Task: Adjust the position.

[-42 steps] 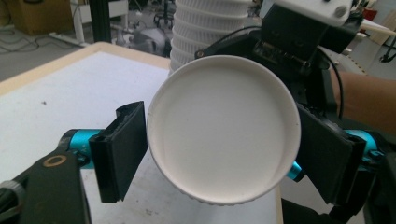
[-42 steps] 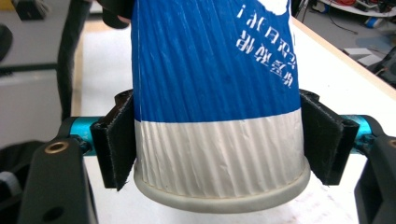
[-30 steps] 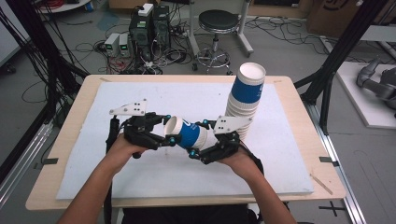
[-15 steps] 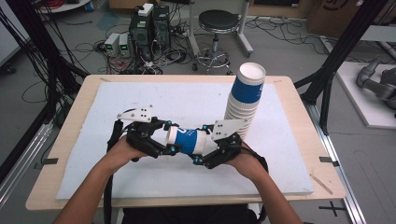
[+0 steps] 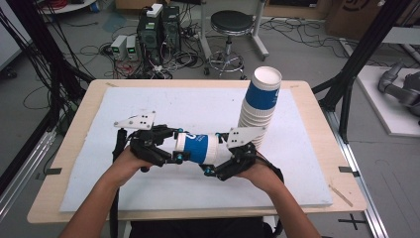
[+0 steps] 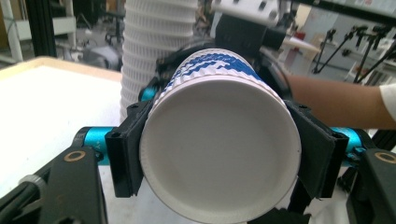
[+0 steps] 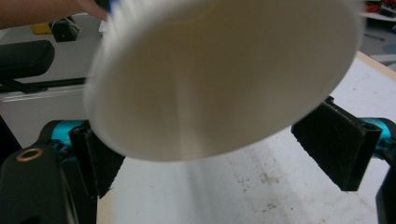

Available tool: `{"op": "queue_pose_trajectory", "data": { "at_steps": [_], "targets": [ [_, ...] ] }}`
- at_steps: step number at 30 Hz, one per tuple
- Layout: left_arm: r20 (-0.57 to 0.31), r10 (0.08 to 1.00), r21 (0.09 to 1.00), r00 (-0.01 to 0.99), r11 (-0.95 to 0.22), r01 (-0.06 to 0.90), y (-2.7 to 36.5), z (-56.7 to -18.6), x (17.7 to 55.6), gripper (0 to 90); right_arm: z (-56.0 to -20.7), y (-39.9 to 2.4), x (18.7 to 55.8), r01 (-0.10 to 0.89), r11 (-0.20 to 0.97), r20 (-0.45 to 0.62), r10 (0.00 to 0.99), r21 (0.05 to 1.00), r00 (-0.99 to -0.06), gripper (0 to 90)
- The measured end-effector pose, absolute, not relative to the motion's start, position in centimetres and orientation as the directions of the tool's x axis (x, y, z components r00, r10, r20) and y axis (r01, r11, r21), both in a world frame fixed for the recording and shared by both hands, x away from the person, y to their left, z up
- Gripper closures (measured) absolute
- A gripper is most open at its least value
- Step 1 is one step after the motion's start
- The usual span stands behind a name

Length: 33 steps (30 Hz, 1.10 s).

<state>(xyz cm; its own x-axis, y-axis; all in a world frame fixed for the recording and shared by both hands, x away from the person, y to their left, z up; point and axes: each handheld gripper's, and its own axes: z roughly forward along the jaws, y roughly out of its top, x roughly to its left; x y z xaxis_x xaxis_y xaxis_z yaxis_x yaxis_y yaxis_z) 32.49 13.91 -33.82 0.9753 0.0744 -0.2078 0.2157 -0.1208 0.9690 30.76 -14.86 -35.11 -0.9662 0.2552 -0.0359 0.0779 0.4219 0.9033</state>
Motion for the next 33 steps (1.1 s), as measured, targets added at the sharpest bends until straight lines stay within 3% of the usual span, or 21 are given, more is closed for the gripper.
{"op": "queue_pose_trajectory", "data": {
  "at_steps": [4,10,13,19,23,25,33],
  "targets": [
    [-0.219,0.07,0.965,0.973,-0.134,0.227,14.1,-34.1,32.5,29.2,-34.7,-15.2,31.0,0.066,0.395,-0.022,0.215,0.916,-0.976,19.7],
    [-0.241,0.112,0.944,0.964,-0.205,0.259,13.7,-34.6,32.5,24.5,-34.5,-15.1,31.3,0.071,0.471,-0.032,0.207,0.879,-0.978,21.6],
    [-0.22,0.103,0.943,0.97,-0.23,0.239,13.8,-34.8,32.5,27.2,-34.5,-15.1,31.3,0.086,0.495,-0.023,0.211,0.864,-0.977,21.7],
    [-0.23,0.065,0.962,0.971,-0.138,0.237,14.6,-35.2,32.5,29.3,-34.3,-15.0,31.1,0.069,0.42,-0.024,0.212,0.905,-0.977,16.0],
    [-0.239,0.051,0.967,0.97,-0.076,0.242,15.0,-35.1,32.4,29.4,-34.8,-14.7,31.1,0.136,0.408,0.041,0.233,0.903,-0.972,14.6],
    [-0.237,0.052,0.964,0.97,-0.11,0.242,15.1,-35.2,32.3,29.3,-34.6,-14.8,31.0,0.116,0.405,0.039,0.195,0.907,-0.98,24.7],
    [-0.235,0.093,0.945,0.967,-0.211,0.25,14.5,-35.5,32.0,26.9,-34.4,-15.0,31.3,0.079,0.458,-0.008,0.185,0.885,-0.983,28.2]
  ]
}}
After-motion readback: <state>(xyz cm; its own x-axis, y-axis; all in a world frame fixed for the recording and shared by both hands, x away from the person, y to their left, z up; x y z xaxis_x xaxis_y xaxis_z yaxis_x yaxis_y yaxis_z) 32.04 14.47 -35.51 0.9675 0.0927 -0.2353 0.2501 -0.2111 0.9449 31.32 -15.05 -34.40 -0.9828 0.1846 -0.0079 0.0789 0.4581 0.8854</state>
